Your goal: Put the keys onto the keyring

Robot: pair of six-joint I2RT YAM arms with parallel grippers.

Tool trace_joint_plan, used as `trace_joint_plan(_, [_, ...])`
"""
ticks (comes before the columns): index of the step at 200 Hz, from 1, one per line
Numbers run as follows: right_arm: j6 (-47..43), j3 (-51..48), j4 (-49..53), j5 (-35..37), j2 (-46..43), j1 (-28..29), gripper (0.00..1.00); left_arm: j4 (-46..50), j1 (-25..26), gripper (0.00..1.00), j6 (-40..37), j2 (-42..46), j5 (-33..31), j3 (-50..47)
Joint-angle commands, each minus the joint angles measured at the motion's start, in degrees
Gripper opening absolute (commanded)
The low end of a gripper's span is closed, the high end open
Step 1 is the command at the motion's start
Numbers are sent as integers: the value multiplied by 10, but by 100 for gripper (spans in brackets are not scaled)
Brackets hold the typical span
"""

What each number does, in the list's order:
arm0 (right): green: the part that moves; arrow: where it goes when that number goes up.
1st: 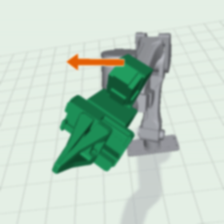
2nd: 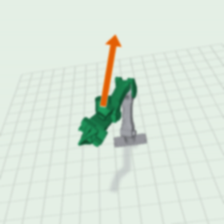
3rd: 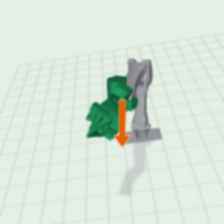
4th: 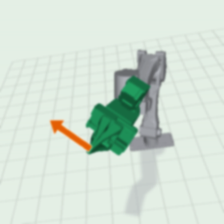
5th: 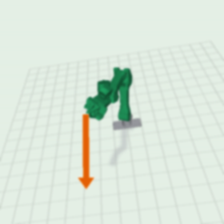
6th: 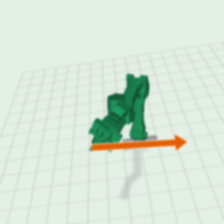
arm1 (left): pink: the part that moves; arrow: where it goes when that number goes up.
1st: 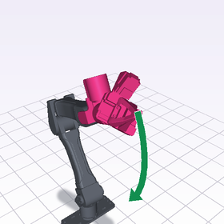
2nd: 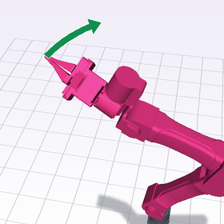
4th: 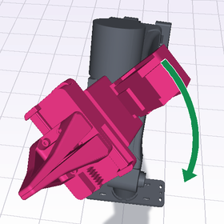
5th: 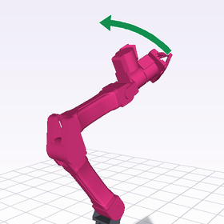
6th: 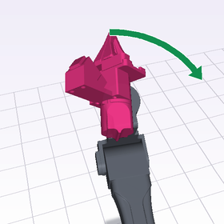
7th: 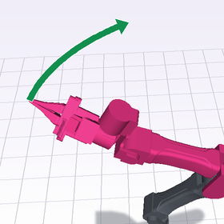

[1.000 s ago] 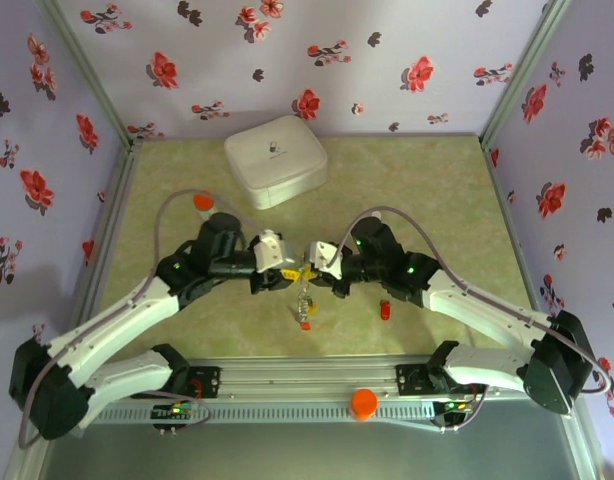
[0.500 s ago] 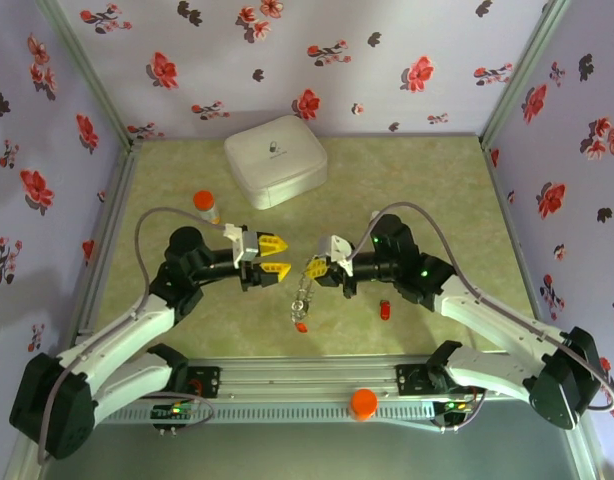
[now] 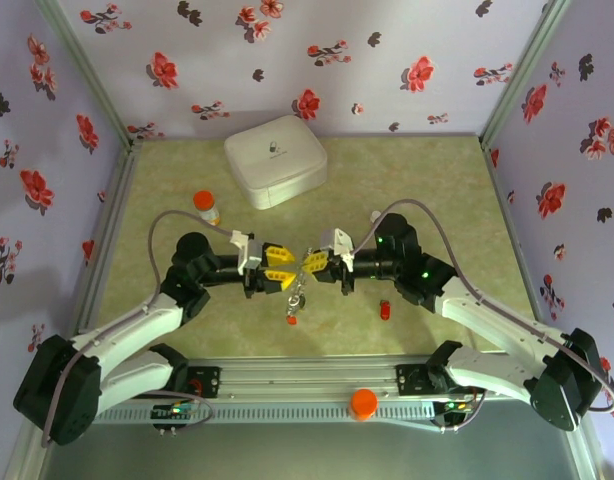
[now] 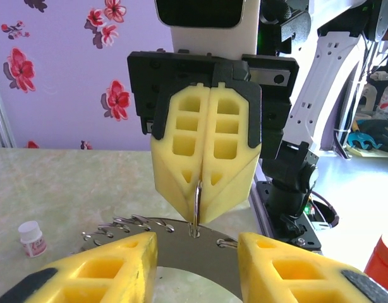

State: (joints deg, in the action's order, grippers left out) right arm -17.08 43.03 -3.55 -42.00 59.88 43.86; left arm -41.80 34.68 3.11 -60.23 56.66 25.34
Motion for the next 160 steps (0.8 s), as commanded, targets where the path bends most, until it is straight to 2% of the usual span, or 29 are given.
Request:
trace_joint_plan(1, [20, 0, -44, -5, -6, 6, 0, -15, 5, 36, -9, -8, 13, 6])
trace_joint_plan(40, [24, 0, -53, -7, 1, 12, 0, -16, 6, 29, -9, -15, 9, 13])
trace_joint_plan(81, [22, -2, -52, -3, 10, 18, 0, -16, 7, 27, -9, -10, 9, 13])
trace_joint_plan(116, [-7, 4, -12, 13, 8, 21, 0, -14, 7, 26, -9, -2, 8, 10])
trace_joint_plan(140, [-11, 7, 0, 11, 9, 24, 0, -11, 7, 20, -9, -2, 9, 11])
trace_joint_plan(160, [-11, 8, 0, 10, 12, 29, 0, -11, 7, 19, -9, -4, 9, 13])
